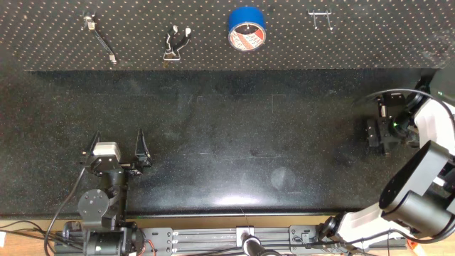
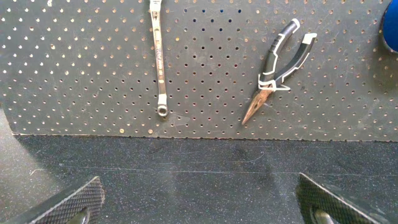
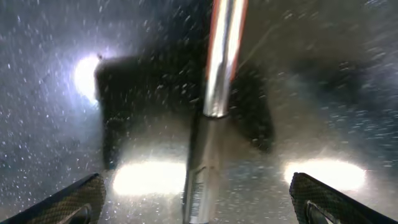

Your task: Place Tools Onto Pegboard

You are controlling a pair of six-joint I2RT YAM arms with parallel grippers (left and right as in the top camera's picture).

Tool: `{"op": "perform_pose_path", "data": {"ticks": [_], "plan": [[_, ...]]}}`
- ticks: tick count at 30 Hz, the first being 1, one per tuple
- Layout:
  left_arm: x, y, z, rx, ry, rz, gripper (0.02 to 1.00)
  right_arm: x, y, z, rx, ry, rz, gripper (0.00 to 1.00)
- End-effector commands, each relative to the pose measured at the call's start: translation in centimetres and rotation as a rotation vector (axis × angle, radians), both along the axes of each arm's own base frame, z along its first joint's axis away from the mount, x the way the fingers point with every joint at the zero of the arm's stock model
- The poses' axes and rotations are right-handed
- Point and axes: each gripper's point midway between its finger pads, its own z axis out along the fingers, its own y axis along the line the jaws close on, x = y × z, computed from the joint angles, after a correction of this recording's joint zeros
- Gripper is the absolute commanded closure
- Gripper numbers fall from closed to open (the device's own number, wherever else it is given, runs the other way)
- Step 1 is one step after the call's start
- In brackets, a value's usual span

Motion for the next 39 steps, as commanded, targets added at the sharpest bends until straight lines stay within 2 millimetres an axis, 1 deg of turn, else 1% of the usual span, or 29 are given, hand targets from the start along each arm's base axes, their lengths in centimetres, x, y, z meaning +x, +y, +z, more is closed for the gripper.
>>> {"op": "perform_pose_path", "data": {"ticks": [1, 3, 7, 8, 9, 11, 12, 13, 15, 16, 17, 18, 20, 21, 23, 25, 39], "plan": [[0.0, -0.2, -0.1, 0.009, 0.002, -0.011, 0.023, 0.8, 1.1, 0.1, 0.067, -0.070, -0.051, 0.036], [0.0, -0.2, -0.1, 0.009, 0.002, -0.011, 0.020, 0.8, 1.4, -0.1, 0.112, -0.085, -0.066, 0.036], [0.0, -0.2, -0.1, 0.009, 0.002, -0.011, 0.023, 0.2, 0.8, -0.4, 0.120, -0.073, -0.094, 0.038], [0.0, -0.2, -0.1, 0.009, 0.002, -0.011, 0.023, 0.1, 0.9, -0.7, 0.124, -0.065, -0.090, 0.066], [0.0, -0.2, -0.1, 0.009, 0.002, -0.011, 0.023, 0.0, 0.9, -0.9, 0.127, -0.058, -0.079, 0.145], [0.0, -0.2, -0.1, 0.009, 0.002, -0.011, 0.020, -0.1, 0.9, -1.1, 0.128, -0.054, -0.043, 0.242], [0.0, -0.2, -0.1, 0.009, 0.002, -0.011, 0.025, -0.1, 0.9, -1.1, 0.128, -0.053, -0.042, 0.347], [0.0, -0.2, -0.1, 0.009, 0.002, -0.011, 0.023, -0.1, 0.8, -1.1, 0.123, -0.048, -0.035, 0.404], [0.0, -0.2, -0.1, 0.009, 0.002, -0.011, 0.020, -0.8, 0.2, -1.3, 0.083, -0.012, -0.036, 0.413], [0.0, -0.2, -0.1, 0.009, 0.002, -0.011, 0.023, -1.1, 0.4, -1.6, 0.089, -0.004, -0.022, 0.424], [0.0, -0.2, -0.1, 0.009, 0.002, -0.011, 0.023, -1.4, 0.7, -1.9, 0.094, 0.004, -0.016, 0.457], [0.0, -0.2, -0.1, 0.009, 0.002, -0.011, 0.023, -1.6, 0.8, -2.1, 0.096, 0.006, -0.016, 0.531], [0.0, -0.2, -0.1, 0.009, 0.002, -0.011, 0.023, -1.5, 0.7, -2.1, 0.093, 0.003, -0.016, 0.610], [0.0, -0.2, -0.1, 0.009, 0.002, -0.011, 0.023, -1.4, 0.7, -2.1, 0.092, 0.001, -0.016, 0.669], [0.0, -0.2, -0.1, 0.009, 0.002, -0.011, 0.023, -1.4, 0.7, -2.1, 0.092, 0.000, -0.016, 0.735], [0.0, -0.2, -0.1, 0.009, 0.002, -0.011, 0.023, -1.4, 0.7, -2.1, 0.092, 0.000, -0.016, 0.779], [0.0, -0.2, -0.1, 0.009, 0.002, -0.011, 0.023, -1.4, 0.6, -2.1, 0.090, -0.002, -0.016, 0.814]]}}
